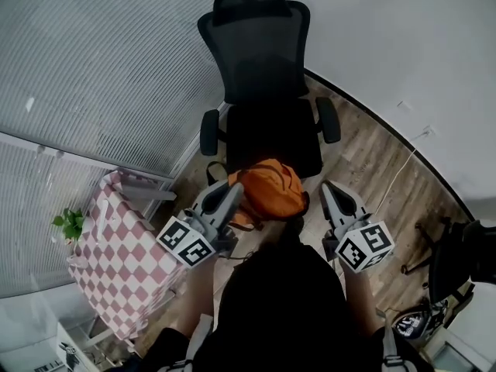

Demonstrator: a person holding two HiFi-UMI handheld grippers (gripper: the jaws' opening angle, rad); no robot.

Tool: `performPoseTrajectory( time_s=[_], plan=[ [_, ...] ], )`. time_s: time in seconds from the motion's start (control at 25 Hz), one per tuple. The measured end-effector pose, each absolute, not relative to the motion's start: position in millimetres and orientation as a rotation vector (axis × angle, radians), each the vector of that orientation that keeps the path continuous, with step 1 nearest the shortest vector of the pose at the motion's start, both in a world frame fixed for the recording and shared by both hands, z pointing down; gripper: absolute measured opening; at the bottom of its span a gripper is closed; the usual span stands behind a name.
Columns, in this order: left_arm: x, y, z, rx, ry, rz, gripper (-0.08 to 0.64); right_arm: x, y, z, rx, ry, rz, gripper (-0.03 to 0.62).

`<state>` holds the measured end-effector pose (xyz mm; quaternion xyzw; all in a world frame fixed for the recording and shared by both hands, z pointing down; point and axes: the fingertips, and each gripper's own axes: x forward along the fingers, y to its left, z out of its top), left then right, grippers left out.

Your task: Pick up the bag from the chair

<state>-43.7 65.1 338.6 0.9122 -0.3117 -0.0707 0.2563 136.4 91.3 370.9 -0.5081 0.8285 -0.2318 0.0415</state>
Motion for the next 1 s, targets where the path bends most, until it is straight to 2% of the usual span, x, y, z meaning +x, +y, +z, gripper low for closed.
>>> performPoseTrajectory(
  time_s=[0.6, 1.0],
  plan=[
    [-104.1, 163.6, 321.3, 2.542, -0.777, -0.240, 0.054, 71.8, 194.8, 335.4, -1.681, 2.569, -0.516, 0.018],
    [-130.5, 218.2, 311.5, 2.554, -0.772, -0.282, 0.054, 39.9, 255.0, 303.1, -1.461, 2.703, -0.320, 0.018]
  ],
)
